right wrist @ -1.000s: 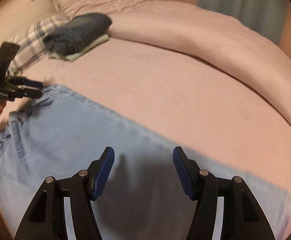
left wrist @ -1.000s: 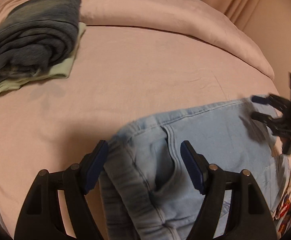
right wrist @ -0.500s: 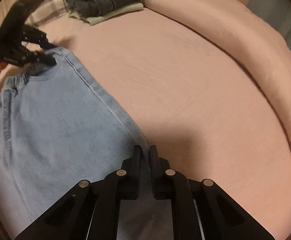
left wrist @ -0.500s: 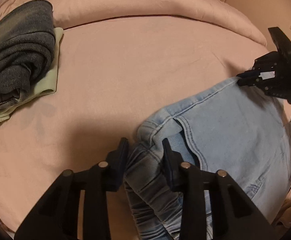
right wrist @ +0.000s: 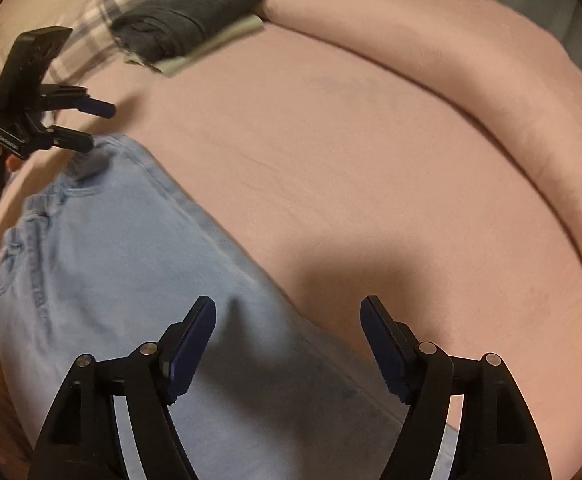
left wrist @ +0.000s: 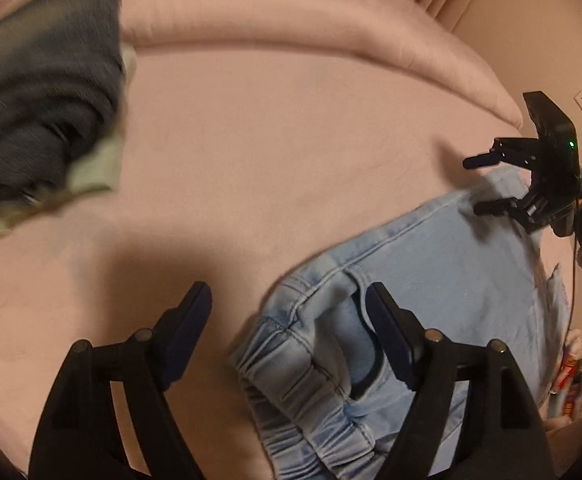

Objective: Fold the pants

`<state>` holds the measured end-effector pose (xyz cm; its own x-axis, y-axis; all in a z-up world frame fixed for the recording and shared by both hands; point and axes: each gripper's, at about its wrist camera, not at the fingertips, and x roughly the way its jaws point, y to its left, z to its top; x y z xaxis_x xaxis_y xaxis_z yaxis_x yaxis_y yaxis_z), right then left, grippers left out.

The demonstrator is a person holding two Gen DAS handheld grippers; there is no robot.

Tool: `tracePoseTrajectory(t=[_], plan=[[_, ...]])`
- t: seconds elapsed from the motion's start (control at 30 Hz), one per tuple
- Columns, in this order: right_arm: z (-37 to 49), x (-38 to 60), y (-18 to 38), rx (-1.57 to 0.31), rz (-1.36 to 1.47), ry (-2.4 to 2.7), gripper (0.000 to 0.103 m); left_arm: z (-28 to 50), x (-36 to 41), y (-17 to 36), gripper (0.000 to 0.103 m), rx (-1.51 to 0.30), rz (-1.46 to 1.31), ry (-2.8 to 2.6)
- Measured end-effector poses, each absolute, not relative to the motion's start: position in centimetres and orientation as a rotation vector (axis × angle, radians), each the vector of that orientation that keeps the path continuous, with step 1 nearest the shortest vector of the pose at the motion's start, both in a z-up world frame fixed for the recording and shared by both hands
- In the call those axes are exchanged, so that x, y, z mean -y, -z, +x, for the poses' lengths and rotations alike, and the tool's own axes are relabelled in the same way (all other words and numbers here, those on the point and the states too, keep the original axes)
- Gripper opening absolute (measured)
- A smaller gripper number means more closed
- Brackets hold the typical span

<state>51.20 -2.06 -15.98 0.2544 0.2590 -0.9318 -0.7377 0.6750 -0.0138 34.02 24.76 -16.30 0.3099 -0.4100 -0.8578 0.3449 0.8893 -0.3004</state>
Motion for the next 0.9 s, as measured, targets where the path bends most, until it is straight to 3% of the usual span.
tracePoseTrajectory(t=[0.13,0.17,0.23,0.27,0.3,0.47,0.67,0.9], plan=[[52.5,2.4,18.3,-1.217,-0.473,-0.719,0.076,33.7,-23.6,17.7,0.075,-1.188,0.016,0.514],[52.2,2.4,18.2,-1.205,-0.480,-0.718,0.072,33.5,-23.4,17.5,0.060,-1.188,0.024,0.510],[51.5,2.1,18.3,-1.174,-0.522,-0.692,0.051,33.3,-23.3,17.3,0.035,-1.193,0.042,0.489],[50.6,1.8,17.9,-1.151,-0.533,-0.711,0.019,33.0,-23.1,17.1,0.033,-1.178,0.059,0.481],[49.7,1.4,17.6,-1.126,-0.555,-0.721,0.011,32.6,-22.8,16.7,0.032,-1.158,0.104,0.469],[44.8,0.2,16.2,-1.005,-0.680,-0.626,0.005,29.7,-19.8,14.0,0.029,-1.024,0.341,0.359],[36.6,1.2,9.0,-0.738,-0.691,-0.523,0.005,22.9,-19.3,8.6,0.027,-0.768,0.482,0.300],[21.6,2.6,5.6,-0.562,-0.743,-0.624,0.005,12.5,-20.5,6.9,0.027,-0.532,0.599,0.274]])
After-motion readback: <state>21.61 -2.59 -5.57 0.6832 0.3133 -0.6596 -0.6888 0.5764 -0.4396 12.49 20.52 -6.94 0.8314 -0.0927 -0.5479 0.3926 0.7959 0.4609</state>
